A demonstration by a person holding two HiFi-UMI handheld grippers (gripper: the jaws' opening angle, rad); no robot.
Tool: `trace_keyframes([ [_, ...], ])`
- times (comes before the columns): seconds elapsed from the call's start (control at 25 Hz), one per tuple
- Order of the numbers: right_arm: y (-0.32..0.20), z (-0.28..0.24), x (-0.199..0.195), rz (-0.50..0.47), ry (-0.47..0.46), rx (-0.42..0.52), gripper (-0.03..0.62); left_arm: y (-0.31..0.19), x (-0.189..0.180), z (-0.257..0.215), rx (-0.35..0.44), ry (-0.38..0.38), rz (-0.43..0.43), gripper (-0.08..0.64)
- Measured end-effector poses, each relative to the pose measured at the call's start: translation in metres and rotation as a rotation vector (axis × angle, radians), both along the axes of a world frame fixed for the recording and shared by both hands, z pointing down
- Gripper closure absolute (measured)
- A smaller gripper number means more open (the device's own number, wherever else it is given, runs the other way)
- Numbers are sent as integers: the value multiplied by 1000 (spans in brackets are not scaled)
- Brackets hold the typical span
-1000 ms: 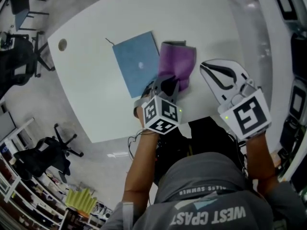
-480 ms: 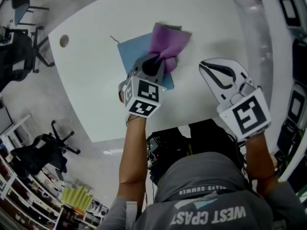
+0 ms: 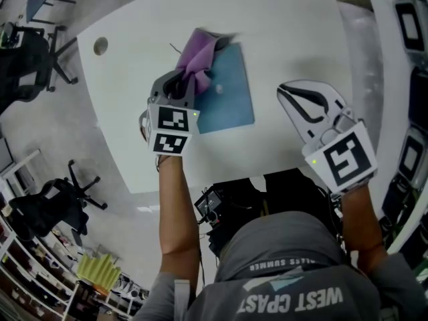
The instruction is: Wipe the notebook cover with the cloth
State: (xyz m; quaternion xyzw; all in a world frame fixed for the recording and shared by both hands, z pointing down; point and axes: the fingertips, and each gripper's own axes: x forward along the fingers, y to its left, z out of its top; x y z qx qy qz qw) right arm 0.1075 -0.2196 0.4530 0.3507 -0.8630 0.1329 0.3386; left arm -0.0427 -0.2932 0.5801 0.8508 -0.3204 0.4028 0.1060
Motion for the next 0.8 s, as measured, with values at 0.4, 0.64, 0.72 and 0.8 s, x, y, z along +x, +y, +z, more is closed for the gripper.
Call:
trace_keyframes([
  [0.4,-8,-15,-14,-37,4,28,560,5,-72,8,-18,-105,-113,518],
  [0.64,-2,-30,-28,-80,23,60,560,15,-126,-3,7,-161,-173,518],
  [0.72,-1,-37,-33,-95,24,74,560,21,-141,-6,-2,-172,-198,516],
  [0.8,-2,-44,-38,-114,27,90,560,27,-154,-6,-23,-178,-219,508],
])
